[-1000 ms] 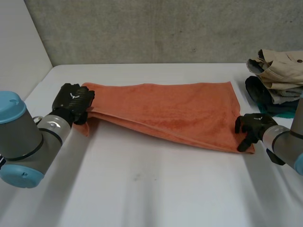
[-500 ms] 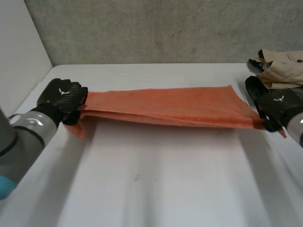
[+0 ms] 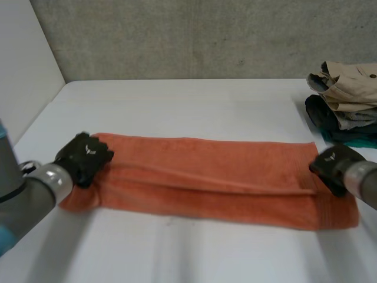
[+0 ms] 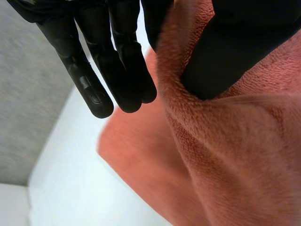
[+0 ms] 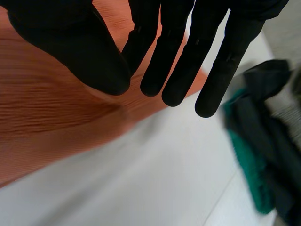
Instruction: Fold the laundry.
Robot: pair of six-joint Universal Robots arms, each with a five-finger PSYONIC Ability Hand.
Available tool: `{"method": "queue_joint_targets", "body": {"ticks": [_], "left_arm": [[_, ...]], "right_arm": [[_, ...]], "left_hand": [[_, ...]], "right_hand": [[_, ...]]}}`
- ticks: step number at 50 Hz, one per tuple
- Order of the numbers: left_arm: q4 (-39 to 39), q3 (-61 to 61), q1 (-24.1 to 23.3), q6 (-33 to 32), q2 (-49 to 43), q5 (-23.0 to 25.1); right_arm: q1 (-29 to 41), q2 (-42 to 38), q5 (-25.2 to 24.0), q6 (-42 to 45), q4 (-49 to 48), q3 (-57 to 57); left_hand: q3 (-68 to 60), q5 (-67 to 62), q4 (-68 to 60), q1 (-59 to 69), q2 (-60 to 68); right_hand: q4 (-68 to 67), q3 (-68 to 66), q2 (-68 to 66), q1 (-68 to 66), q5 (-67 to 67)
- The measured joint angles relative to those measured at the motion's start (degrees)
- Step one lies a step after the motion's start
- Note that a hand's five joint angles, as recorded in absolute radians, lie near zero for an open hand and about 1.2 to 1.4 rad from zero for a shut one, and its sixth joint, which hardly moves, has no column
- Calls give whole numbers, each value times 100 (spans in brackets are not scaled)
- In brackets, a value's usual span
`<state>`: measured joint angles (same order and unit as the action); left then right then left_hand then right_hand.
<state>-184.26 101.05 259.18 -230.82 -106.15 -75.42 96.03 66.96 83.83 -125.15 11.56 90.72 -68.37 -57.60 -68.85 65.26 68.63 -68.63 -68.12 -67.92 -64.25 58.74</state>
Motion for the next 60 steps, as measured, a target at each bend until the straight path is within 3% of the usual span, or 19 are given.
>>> {"method": "queue_joint_targets", "body": {"ticks": [7,18,23,25,27,31,36,41,46,56,58,60], "left_arm": [[-770,-1167,-313,115,-1203,-337],[-853,-3096,-789,144,-2802,-996],[-793,-3360,-943,155,-3049,-1125],[-773,-3285,-986,165,-2995,-1148],[-756,-3111,-1012,180,-2836,-1157],[-748,-2710,-1010,237,-2377,-1145],[-749,-2190,-976,410,-1715,-1107],[-757,-1801,-941,613,-1254,-1071],[-760,-1551,-923,734,-1031,-1055],[-767,-1343,-923,760,-959,-1053],[-769,-1339,-923,760,-954,-1053],[-774,-1332,-917,759,-941,-1054]], "right_arm": [[585,-1017,640,-335,-1064,-1098],[721,-1995,848,-322,-2268,-2092],[730,-2089,998,-438,-2315,-2183],[719,-1965,1056,-583,-2130,-2115],[698,-1711,1088,-813,-1764,-2006],[673,-1288,1032,-1151,-1192,-1897],[450,-329,370,-1910,428,-1671],[152,-134,-164,-2092,1033,-1343],[-56,-130,-396,-2100,764,-782],[-61,-299,-360,-2044,-525,-4],[-54,-328,-347,-2039,-574,12],[-37,-424,-295,-2020,-687,25]], "left_hand": [[0,-23,0,0,0],[0,-24,0,0,1],[0,-24,0,0,1],[0,-24,0,0,1],[0,-23,0,0,1],[0,-24,0,0,1],[0,-24,0,0,1],[0,-23,0,0,1],[0,-24,0,0,1],[0,-24,0,0,1],[0,-23,0,0,1],[0,-23,0,0,1]], "right_hand": [[0,-8,0,-2,29],[-1,-9,0,-2,29],[3645,3717,3820,3521,-3748],[4783,4710,4769,4452,-4871],[4991,4903,4874,4539,-5118],[4991,4903,4874,4539,-5119],[4977,4883,4860,4519,-4889],[4692,4625,4682,4250,-4613],[4325,4310,4337,3895,-4284],[3883,3863,3860,3503,-3893],[3501,3472,3465,3109,-3504],[2252,2192,2137,1757,-2293]]}}
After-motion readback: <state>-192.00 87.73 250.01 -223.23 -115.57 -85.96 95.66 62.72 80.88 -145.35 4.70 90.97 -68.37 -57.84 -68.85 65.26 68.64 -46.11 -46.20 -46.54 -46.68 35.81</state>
